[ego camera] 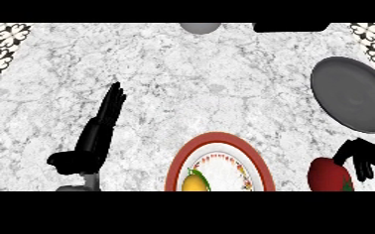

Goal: Pick the tomato from the plate and place it in the pan

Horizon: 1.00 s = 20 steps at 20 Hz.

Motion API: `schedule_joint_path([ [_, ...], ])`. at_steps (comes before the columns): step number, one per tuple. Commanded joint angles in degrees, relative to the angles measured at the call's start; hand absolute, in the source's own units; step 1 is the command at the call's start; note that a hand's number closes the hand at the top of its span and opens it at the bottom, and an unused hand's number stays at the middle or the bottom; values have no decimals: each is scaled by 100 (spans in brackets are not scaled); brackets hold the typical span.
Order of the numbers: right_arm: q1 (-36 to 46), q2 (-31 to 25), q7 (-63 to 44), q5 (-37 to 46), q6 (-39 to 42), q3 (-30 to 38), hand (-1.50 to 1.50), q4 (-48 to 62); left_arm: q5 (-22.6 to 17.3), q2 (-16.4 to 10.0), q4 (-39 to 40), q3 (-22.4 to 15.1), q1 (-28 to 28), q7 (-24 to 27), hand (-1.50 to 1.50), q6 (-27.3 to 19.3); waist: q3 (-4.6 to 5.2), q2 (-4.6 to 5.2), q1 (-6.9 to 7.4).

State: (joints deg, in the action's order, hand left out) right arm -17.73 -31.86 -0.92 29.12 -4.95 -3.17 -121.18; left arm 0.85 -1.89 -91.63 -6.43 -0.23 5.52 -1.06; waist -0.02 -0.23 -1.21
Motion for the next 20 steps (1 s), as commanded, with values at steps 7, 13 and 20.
schedule_joint_path([
  [7, 1268, 46, 789, -1333, 222, 1616, 150, 2350, 90, 77, 72, -59, 206, -78, 0, -39, -2, 33, 155],
  [13, 2312, -85, 1883, -630, -642, 1970, 150, 4292, -91, -29, 367, 35, 317, 147, 0, 275, -6, 64, 221],
  [20, 3988, -207, 2979, -1000, -1009, 2560, 150, 6867, 122, 182, 212, -212, 293, -22, 0, -25, -12, 70, 298],
])
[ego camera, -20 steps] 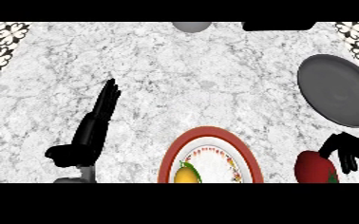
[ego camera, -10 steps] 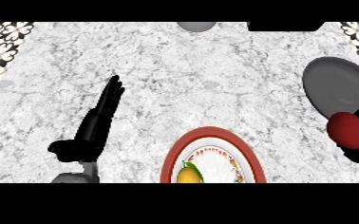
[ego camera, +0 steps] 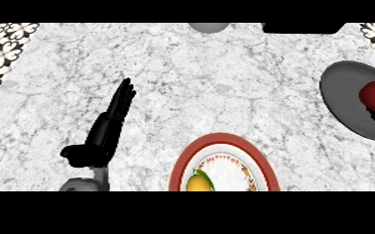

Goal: Pick the tomato from the plate and place it in the pan

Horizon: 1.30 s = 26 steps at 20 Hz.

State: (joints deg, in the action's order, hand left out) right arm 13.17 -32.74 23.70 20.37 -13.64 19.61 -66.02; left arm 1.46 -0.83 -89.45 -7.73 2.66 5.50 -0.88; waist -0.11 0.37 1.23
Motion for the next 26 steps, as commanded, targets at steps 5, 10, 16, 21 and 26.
schedule_joint_path([
  [5, 1832, -433, 1415, -119, -297, 582, 150, 3178, 151, 79, -161, -244, -308, 163, 0, -54, -8, 34, 127],
  [10, 2119, -703, 1062, 363, 38, 225, 150, 4211, -34, -100, 47, 14, 35, 126, 0, 133, -7, 108, 205],
  [16, 2627, -385, 587, 1045, 1106, -615, -150, 4863, 74, 47, 12, -166, 273, -34, 0, 64, -15, 129, 349],
  [21, 2999, -399, 1038, 898, 1234, -354, -150, 5337, 15, 31, 30, -162, -33, 88, 0, 86, -23, 113, 289],
  [26, 2967, -299, 1784, 40, 1263, 495, -150, 5344, 79, 14, -146, -155, -43, -35, 0, -20, -30, 85, 204],
])
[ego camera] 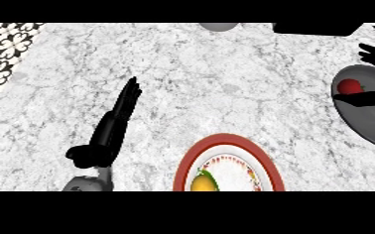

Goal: Pick the tomato from the plate and place it in the pan

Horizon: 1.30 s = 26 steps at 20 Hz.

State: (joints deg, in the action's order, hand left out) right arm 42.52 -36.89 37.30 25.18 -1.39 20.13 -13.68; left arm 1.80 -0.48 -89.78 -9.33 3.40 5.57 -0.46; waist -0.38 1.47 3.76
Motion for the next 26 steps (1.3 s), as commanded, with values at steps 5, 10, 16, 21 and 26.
schedule_joint_path([
  [5, 127, -555, 418, -838, 1042, 847, -150, 423, -67, -67, 137, 210, 143, 41, 0, 6, 5, -15, -116],
  [10, -340, -1122, 722, -1193, 2547, 1144, -150, 681, -111, -90, 3, 195, -89, 93, 0, 38, 1, -40, -173],
  [16, -1053, -1446, 1410, -1090, 3978, 949, -150, 520, -32, -80, 17, 162, -238, 278, 0, 2, -6, -55, -258],
  [21, -1324, -1416, 1602, -1205, 4164, 959, -150, 293, -137, -141, -240, 211, -211, -130, 0, 33, -13, -76, -245],
  [26, -1737, -1603, 1897, -1263, 4285, 897, -150, 34, -167, -234, -210, 236, -476, 189, 0, 157, -6, -102, -283],
])
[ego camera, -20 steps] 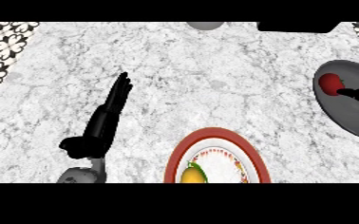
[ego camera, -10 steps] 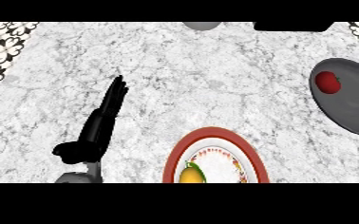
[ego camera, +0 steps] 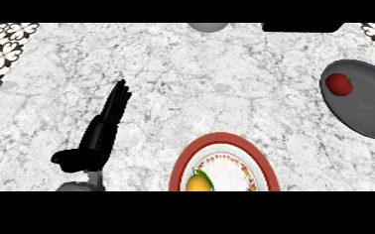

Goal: Pick the tomato from the plate and place it in the pan

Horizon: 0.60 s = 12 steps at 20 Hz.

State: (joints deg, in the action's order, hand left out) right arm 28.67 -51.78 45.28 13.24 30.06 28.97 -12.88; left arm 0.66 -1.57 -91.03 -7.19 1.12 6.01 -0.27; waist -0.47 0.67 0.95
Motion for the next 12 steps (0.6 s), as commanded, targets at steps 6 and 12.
schedule_joint_path([
  [6, -568, 79, 1244, -37, 916, -198, -150, -265, -13, 42, -56, -14, 79, -149, 0, -23, -6, -2, 1],
  [12, -734, -287, 1210, -166, 1119, -249, -150, -356, 34, 46, 112, 31, 246, -88, 0, -47, 7, -9, -56],
])
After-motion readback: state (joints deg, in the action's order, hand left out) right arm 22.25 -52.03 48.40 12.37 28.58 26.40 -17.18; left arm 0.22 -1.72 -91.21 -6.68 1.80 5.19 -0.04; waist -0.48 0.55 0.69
